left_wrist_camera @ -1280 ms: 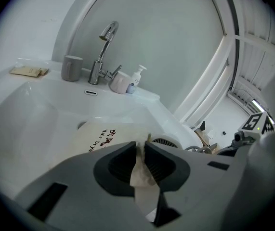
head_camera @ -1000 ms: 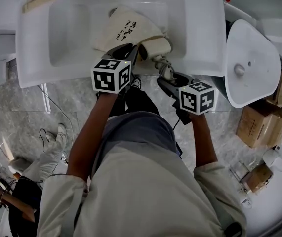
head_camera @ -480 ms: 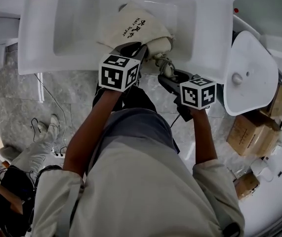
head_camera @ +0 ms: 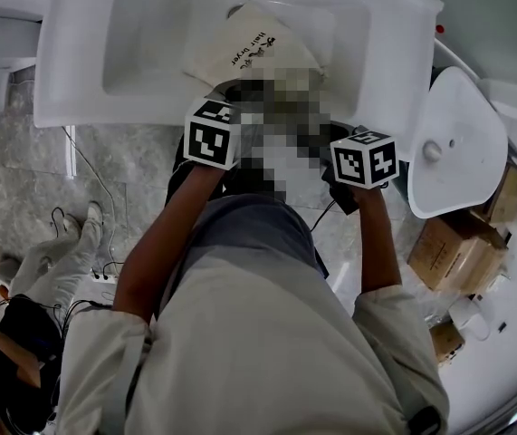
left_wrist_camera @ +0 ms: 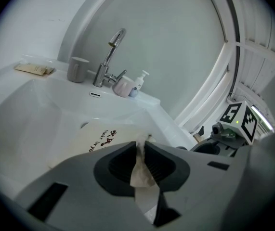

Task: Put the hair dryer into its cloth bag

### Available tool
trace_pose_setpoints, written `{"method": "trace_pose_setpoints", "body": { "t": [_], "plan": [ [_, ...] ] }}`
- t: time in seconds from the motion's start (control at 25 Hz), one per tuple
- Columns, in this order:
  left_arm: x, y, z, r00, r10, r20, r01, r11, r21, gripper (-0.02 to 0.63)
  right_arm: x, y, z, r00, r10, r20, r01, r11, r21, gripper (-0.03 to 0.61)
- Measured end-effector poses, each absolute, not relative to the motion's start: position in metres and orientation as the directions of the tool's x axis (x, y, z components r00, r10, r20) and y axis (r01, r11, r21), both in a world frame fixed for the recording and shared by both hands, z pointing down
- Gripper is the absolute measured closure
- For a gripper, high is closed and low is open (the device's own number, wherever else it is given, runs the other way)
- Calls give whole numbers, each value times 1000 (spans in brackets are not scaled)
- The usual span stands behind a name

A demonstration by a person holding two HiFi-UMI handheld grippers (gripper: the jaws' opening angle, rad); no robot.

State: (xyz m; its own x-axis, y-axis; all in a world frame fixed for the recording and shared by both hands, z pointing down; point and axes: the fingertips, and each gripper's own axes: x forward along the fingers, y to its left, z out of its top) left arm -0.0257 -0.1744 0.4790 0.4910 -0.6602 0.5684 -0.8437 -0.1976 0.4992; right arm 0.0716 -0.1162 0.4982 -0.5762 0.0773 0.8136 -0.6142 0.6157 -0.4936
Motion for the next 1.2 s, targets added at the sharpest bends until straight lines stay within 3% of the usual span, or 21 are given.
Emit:
{"method": "trace_pose_setpoints", "body": {
  "t": [0.48, 1.2],
  "plan": [
    [-27, -166, 478, 499, -657, 565, -843, -218, 491, 554, 65, -126, 505, -534, 153, 832, -609, 613, -504, 348],
    [-26, -172, 474, 503, -663, 555, -837, -212, 504, 557, 54, -154, 521, -514, 146, 845, -621, 616, -485, 348]
  ]
}}
